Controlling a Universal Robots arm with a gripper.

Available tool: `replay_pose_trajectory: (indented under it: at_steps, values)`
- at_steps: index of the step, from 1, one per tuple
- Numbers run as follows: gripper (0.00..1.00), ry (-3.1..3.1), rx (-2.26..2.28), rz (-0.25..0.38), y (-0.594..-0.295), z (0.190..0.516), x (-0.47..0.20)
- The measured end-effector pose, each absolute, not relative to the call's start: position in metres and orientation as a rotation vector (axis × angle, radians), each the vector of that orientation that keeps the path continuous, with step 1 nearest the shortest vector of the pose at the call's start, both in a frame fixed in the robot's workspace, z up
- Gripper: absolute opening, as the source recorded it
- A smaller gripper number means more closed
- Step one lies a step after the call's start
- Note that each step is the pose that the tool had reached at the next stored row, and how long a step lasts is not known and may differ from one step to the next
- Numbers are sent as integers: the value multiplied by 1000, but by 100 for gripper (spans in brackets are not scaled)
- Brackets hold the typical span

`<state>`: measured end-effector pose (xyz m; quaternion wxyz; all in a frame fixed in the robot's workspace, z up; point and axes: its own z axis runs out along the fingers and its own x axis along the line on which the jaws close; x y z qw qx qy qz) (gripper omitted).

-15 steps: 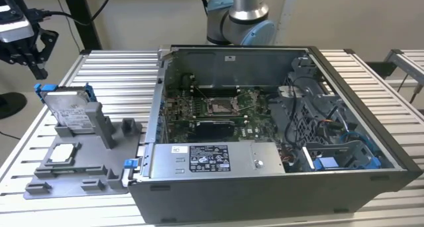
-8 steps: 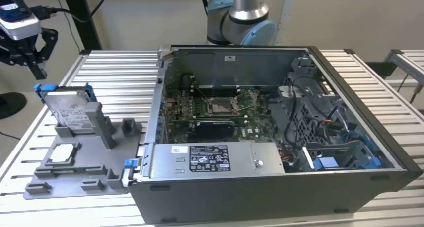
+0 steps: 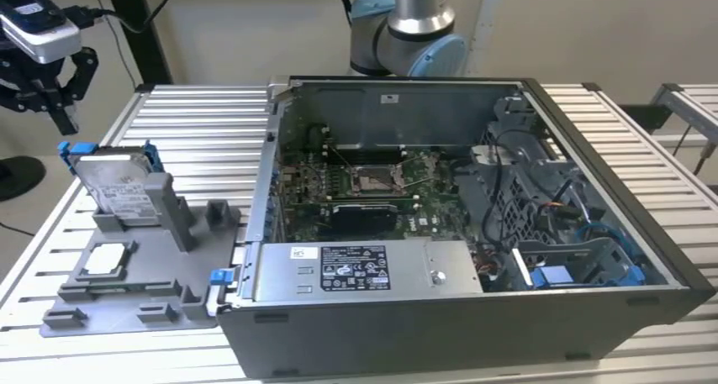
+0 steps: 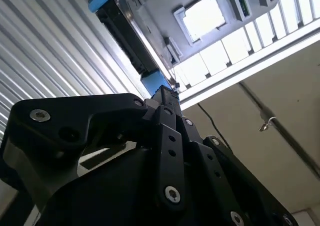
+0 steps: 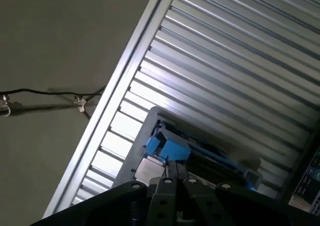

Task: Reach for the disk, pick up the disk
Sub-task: 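Pick up the disk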

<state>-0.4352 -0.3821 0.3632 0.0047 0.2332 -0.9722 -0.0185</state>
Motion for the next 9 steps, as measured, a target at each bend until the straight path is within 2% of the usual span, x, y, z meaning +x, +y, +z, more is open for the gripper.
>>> replay_pose_trajectory:
  at_steps: [9]
  values:
    - [0, -2973, 976, -57, -382, 363, -435]
